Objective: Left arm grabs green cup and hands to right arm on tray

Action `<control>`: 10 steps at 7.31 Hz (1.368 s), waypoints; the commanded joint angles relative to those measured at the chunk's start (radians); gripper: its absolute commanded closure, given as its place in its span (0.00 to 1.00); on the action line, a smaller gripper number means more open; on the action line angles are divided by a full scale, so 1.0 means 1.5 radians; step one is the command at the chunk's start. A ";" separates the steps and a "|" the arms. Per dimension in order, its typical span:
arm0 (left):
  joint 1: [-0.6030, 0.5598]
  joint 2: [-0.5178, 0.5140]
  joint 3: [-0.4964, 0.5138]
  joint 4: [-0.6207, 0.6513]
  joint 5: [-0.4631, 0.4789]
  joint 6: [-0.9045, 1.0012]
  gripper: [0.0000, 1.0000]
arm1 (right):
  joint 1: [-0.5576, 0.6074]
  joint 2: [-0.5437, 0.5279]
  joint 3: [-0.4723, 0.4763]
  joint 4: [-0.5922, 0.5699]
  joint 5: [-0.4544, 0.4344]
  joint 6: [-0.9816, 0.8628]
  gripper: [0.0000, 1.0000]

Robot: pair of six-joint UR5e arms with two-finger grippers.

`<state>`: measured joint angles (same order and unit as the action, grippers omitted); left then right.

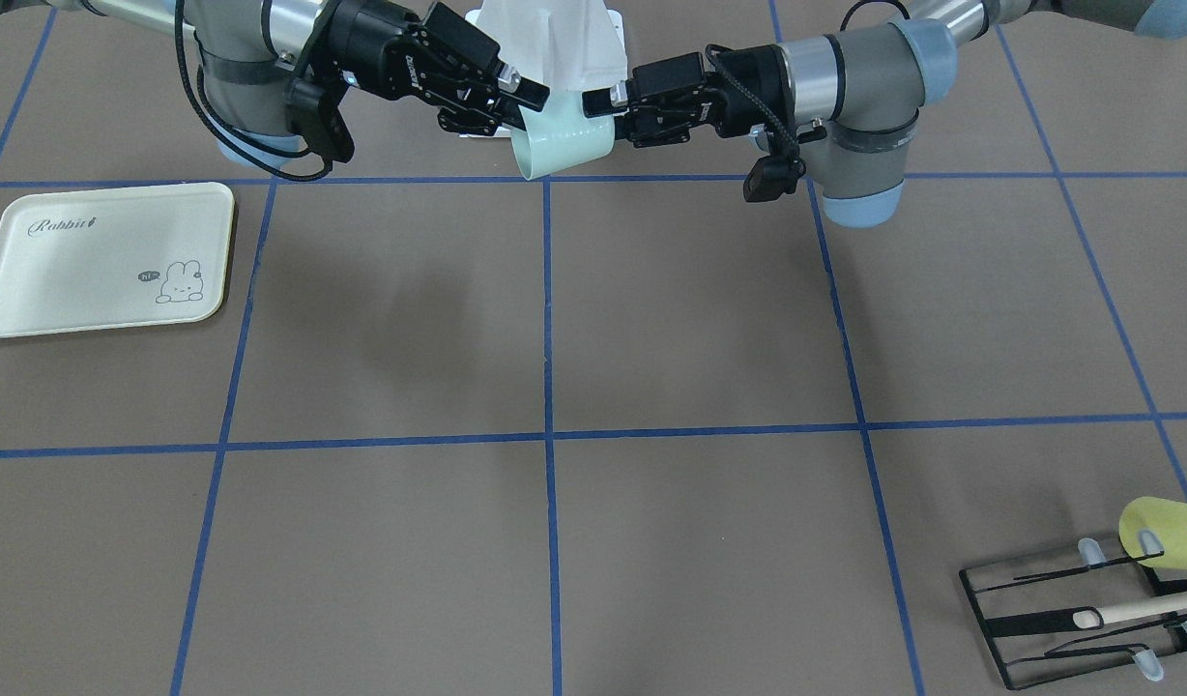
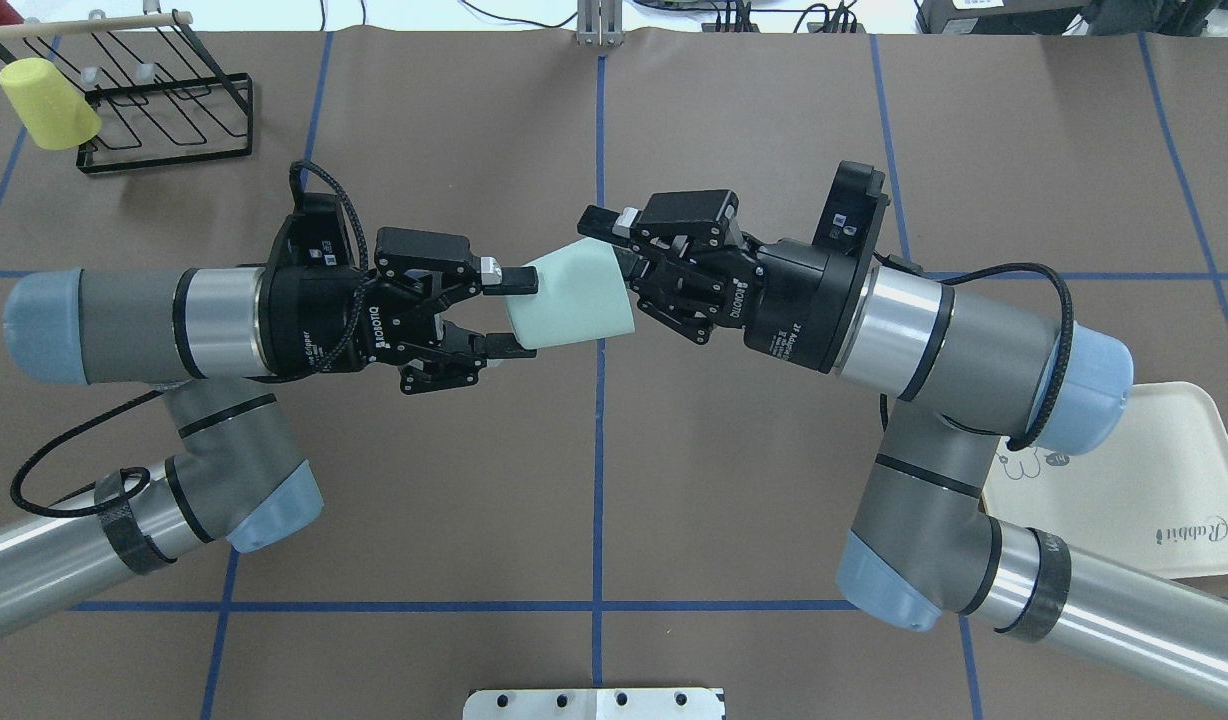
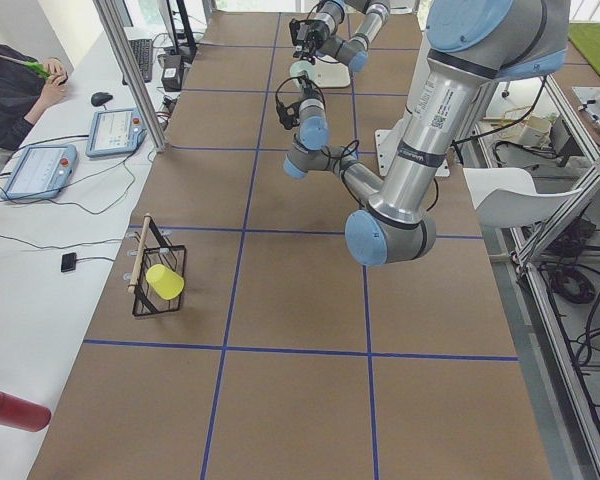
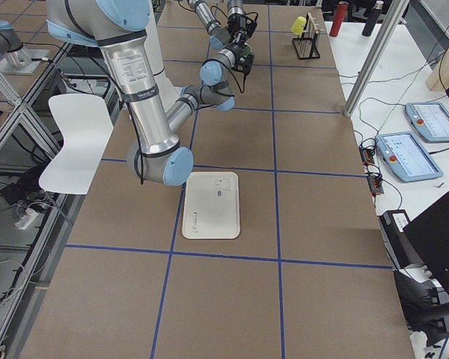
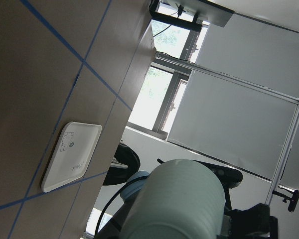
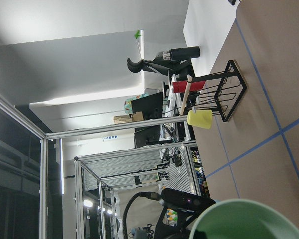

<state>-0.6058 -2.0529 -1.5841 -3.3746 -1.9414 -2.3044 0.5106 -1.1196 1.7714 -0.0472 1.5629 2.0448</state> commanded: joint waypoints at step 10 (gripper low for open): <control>0.003 0.000 -0.025 0.026 -0.020 0.001 0.00 | 0.006 -0.011 0.005 0.005 0.038 -0.018 1.00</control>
<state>-0.6006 -2.0559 -1.6231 -3.3357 -1.9699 -2.3034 0.5156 -1.1316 1.7798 -0.0396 1.6131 2.0170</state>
